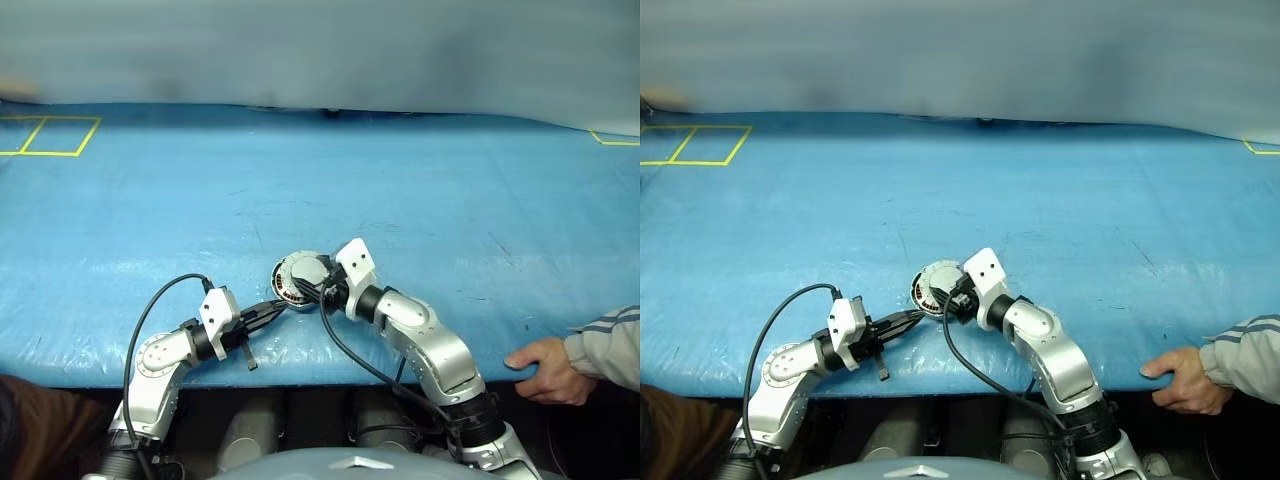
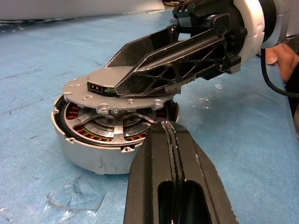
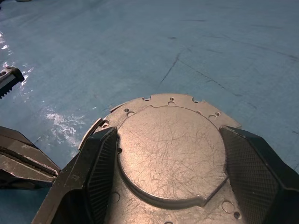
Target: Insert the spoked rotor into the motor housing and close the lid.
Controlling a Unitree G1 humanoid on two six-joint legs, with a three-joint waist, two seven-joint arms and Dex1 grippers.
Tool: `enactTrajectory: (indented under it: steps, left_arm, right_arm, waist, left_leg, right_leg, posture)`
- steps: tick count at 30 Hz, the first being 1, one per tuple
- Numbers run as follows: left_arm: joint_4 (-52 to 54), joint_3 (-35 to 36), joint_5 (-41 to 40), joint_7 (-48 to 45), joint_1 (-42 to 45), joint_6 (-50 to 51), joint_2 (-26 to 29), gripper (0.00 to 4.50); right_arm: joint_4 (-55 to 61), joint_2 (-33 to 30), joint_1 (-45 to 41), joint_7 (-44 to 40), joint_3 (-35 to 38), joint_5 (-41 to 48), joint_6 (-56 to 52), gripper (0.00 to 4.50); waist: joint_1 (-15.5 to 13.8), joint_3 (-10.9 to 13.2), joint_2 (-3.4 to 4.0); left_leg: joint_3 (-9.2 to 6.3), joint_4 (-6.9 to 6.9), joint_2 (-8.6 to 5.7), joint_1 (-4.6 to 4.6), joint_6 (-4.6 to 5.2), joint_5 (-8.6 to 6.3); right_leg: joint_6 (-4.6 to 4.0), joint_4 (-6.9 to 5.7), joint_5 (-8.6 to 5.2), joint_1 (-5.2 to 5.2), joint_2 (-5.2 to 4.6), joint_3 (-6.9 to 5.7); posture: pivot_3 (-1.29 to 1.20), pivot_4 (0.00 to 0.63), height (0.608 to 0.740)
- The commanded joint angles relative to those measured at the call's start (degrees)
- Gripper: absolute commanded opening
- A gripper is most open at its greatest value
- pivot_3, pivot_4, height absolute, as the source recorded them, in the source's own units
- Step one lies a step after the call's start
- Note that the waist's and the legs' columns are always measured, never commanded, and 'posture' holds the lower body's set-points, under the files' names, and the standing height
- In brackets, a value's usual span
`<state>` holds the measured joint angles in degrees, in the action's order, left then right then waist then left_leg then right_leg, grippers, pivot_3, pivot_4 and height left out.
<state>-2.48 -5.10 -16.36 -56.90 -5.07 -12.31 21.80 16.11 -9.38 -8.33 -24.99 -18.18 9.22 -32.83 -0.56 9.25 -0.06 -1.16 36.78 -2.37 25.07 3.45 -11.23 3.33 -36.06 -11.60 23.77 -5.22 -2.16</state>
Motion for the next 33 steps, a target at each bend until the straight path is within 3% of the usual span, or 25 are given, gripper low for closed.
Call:
enactTrajectory:
  steps: [1, 17, 33]
  left_arm:
    - [-0.4, -0.4, 0.2, 0.1, 0.1, -1.4, 0.0, 0.00]
    - [-3.0, -1.6, 1.4, 0.6, 1.0, -2.7, -0.2, 0.00]
    - [-4.7, -1.9, 2.4, 1.8, 0.9, -4.2, -0.7, 0.00]
  right_arm:
    - [3.7, -0.2, -1.1, 1.3, -1.8, -1.9, -0.1, 3.10]
    - [7.4, 0.8, -0.8, 2.7, -2.9, -0.8, -10.6, 3.10]
    - [3.0, 3.3, -2.8, 6.7, -4.7, -3.8, -13.3, 3.10]
  waist:
    - [0.0, 0.0, 0.00]
    - [0.0, 0.0, 0.00]
    - [1.2, 0.0, 0.01]
  left_leg:
    - [0.00, 0.00, 0.00, 0.00, 0.00, 0.00]
    - [-0.01, -0.01, 0.00, -0.01, 0.00, 0.00]
    - [-0.02, 0.01, 0.00, -0.11, -0.01, 0.01]
  right_leg:
    - [0.00, 0.00, 0.00, 0.00, 0.00, 0.00]
    - [0.00, 0.01, 0.00, -0.01, 0.02, -0.04]
    - [0.02, -0.04, 0.00, -0.07, -0.03, -0.05]
  posture:
    - [0.00, 0.150, 0.740]
    - [0.00, 0.150, 0.740]
    - [0.00, 0.150, 0.740]
